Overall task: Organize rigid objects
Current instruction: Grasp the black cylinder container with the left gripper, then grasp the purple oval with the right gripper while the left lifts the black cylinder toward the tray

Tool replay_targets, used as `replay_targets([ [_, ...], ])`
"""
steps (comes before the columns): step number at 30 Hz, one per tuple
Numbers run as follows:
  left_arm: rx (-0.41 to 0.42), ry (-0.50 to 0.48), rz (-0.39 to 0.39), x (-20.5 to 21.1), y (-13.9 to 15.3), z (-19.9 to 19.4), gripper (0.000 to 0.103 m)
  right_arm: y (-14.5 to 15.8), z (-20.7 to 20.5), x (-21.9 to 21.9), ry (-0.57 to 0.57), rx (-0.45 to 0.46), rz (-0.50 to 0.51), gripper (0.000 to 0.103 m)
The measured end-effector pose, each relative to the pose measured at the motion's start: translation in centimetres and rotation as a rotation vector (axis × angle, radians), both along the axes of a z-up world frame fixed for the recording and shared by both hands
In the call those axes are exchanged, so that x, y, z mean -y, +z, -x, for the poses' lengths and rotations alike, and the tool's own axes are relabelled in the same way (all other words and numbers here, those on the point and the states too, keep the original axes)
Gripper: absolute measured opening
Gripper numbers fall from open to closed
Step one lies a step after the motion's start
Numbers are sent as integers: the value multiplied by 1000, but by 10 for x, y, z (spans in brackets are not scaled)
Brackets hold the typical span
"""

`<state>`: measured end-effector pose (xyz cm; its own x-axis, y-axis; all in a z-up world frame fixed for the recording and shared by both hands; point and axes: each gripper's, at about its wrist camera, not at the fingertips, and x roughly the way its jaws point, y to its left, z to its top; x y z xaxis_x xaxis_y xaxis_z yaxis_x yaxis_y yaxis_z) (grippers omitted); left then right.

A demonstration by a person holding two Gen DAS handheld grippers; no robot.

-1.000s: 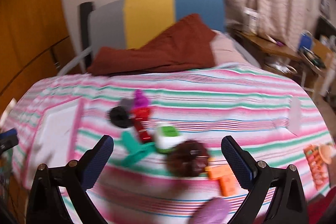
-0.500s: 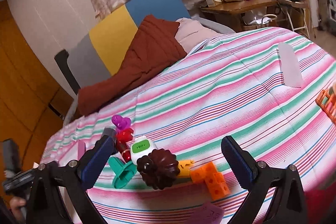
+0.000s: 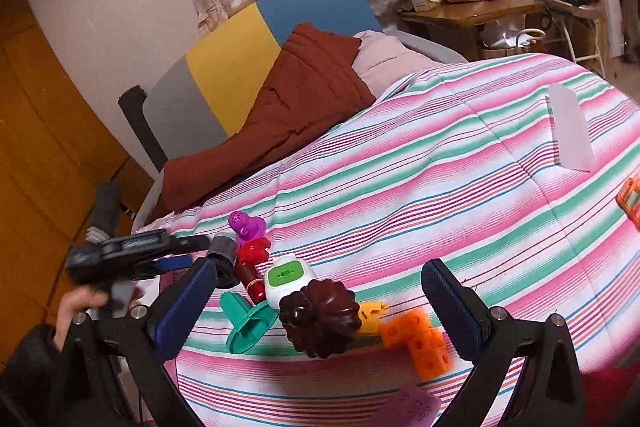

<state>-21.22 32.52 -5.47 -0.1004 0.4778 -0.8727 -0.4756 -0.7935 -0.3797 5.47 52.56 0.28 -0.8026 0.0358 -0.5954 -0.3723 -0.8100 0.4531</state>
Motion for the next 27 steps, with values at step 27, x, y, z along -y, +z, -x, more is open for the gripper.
replay_targets([
  [27, -177, -115, -95, 57, 37, -95, 44, -15, -3, -22, -65, 25, 150, 103],
])
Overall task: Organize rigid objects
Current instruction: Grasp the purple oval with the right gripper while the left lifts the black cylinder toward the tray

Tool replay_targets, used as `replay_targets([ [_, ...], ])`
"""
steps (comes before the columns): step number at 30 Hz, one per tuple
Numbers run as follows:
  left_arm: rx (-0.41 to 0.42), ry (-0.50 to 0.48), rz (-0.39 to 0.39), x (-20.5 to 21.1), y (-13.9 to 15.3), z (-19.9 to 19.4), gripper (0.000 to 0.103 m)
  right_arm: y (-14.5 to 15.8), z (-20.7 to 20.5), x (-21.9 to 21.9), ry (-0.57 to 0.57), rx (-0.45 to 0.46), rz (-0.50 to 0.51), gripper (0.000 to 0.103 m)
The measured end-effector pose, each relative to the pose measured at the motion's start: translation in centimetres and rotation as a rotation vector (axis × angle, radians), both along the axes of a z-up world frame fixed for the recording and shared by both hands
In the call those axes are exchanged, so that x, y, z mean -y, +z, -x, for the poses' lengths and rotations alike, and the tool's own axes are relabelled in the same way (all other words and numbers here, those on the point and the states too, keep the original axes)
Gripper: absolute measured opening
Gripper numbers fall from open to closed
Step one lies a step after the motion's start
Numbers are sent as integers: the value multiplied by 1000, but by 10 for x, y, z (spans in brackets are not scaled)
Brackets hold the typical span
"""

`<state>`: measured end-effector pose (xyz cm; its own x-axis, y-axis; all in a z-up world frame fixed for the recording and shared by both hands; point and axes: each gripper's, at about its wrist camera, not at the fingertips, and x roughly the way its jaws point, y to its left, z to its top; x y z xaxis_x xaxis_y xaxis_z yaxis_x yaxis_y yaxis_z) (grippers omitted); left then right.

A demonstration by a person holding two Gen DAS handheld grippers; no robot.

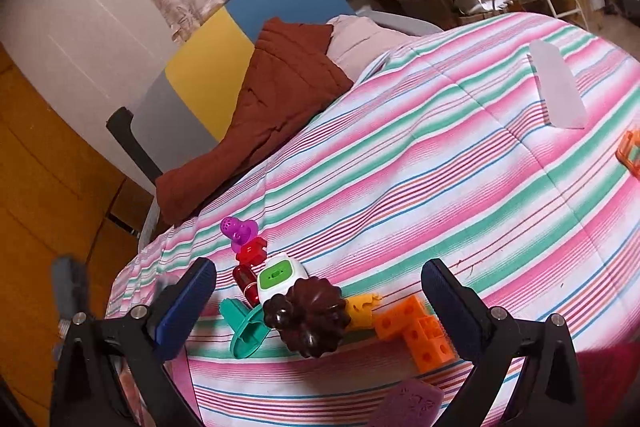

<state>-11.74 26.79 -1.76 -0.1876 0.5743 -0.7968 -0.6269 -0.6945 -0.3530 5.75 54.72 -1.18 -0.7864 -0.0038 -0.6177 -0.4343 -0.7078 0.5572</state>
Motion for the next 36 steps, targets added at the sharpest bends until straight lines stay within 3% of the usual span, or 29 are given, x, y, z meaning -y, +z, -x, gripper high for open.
replay_targets([
  [7, 7, -25, -65, 34, 9, -49, 44, -7, -3, 2, 83, 96, 101, 103],
  [12, 19, -26, -92, 50, 8, -67, 44, -7, -5, 15, 178, 282, 71, 103],
  [15, 28, -18, -112, 59, 7, -71, 44, -15, 0, 29, 244, 414, 25, 96],
  [19, 22, -14, -130, 71, 9, -76, 44, -40, 10, 45, 311, 561, 12, 92],
  [23, -6, 1, -131, 86, 12, -78, 44, -67, 19, 52, 308, 728, -60, 91],
  [24, -5, 7, -135, 90, 12, -77, 44, -74, 19, 53, 309, 757, -56, 82],
  [26, -5, 24, -139, 101, 12, -74, 44, -79, 20, 57, 307, 780, -97, 70],
  [28, -9, 53, -137, 115, 11, -69, 44, -76, 21, 64, 320, 781, -168, 42],
  [32, -27, 127, -122, 142, 7, -56, 44, -72, 20, 85, 414, 685, -190, 40],
  [35, -24, 211, -105, 167, 3, -36, 44, -71, 23, 115, 508, 628, -302, 39],
  [36, -30, 231, -98, 173, 2, -30, 44, -73, 24, 123, 537, 618, -320, 32],
])
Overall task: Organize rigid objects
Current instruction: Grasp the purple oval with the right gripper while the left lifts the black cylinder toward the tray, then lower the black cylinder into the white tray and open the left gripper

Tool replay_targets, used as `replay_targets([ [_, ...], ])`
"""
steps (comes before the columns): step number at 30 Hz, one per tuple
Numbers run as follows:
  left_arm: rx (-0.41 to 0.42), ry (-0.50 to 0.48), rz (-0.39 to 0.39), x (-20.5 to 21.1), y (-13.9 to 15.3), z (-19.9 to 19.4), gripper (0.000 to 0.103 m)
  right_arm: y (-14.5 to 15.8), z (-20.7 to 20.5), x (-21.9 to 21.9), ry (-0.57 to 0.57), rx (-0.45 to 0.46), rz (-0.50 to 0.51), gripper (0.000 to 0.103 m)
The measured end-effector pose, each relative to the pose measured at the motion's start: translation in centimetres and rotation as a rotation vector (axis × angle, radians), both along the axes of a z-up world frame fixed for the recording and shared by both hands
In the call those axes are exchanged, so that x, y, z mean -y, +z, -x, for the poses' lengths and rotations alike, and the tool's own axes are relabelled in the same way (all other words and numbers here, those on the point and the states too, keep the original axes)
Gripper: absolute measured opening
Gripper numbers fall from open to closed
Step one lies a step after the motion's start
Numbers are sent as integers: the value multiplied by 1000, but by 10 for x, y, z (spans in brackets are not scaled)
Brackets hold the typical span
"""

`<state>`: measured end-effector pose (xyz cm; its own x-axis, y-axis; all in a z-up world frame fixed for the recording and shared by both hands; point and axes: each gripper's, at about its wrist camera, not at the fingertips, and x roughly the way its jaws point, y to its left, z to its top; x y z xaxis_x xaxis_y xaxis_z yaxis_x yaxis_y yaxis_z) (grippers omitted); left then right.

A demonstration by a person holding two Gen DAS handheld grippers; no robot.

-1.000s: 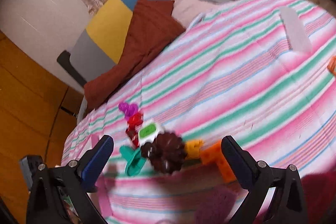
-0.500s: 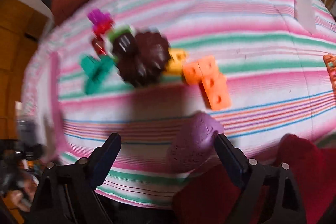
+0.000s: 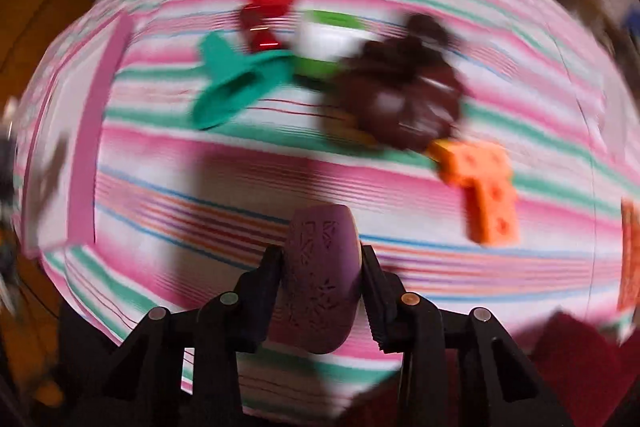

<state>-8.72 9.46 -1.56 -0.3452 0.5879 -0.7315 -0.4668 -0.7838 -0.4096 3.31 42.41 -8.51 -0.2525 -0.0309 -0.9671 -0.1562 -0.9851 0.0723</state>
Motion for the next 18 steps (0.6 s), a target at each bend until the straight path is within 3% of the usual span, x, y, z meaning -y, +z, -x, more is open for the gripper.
replay_targets([
  [4, 1, 98, 35, 27, -4, 34, 44, -6, 1, 13, 64, -15, -21, 30],
  [8, 35, 181, 34, 43, -11, 71, 44, -10, -7, 3, 69, -27, 20, 30],
  [18, 69, 265, 145, 44, -38, 133, 44, -17, -23, -1, 99, -28, -4, 31],
])
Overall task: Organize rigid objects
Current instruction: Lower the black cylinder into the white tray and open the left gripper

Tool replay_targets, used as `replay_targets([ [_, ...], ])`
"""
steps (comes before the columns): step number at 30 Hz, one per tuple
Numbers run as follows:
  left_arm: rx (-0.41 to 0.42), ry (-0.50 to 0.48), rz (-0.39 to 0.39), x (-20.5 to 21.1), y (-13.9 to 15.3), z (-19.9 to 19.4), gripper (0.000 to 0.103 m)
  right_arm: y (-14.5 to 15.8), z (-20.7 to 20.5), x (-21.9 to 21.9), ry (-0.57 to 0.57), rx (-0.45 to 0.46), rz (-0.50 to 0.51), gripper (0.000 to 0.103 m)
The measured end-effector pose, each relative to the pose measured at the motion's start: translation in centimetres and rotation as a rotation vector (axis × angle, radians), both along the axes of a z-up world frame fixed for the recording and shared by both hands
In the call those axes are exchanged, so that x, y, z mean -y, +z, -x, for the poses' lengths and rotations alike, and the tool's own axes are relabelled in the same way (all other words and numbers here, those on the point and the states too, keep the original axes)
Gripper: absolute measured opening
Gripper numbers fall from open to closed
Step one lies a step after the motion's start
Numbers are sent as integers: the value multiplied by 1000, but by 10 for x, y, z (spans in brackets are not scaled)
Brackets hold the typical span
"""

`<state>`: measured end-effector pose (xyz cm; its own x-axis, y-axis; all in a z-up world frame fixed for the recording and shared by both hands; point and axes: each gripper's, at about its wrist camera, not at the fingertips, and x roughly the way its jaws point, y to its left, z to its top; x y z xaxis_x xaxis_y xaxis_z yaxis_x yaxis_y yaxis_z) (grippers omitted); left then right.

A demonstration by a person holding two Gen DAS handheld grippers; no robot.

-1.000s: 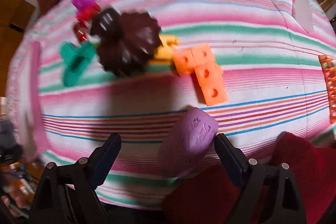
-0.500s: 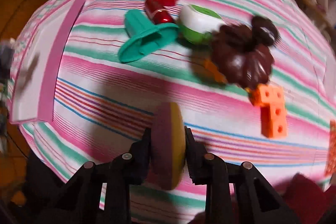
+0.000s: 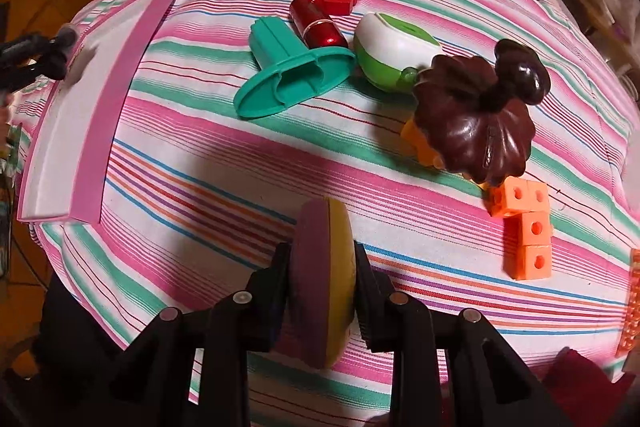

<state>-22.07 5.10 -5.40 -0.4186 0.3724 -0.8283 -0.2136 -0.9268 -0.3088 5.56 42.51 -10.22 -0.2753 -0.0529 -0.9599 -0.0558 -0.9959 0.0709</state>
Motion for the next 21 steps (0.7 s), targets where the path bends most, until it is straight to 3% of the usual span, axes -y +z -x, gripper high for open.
replay_targets([
  [6, 7, 21, 35, -1, -13, 11, 44, -3, -11, -3, 18, -8, -20, 31],
  [16, -32, 25, 147, -14, -11, 28, 45, -7, -29, -14, 19, -18, -26, 32],
  [21, -34, 37, 143, -8, -7, 23, 50, -9, -39, -20, 19, -28, -36, 32],
])
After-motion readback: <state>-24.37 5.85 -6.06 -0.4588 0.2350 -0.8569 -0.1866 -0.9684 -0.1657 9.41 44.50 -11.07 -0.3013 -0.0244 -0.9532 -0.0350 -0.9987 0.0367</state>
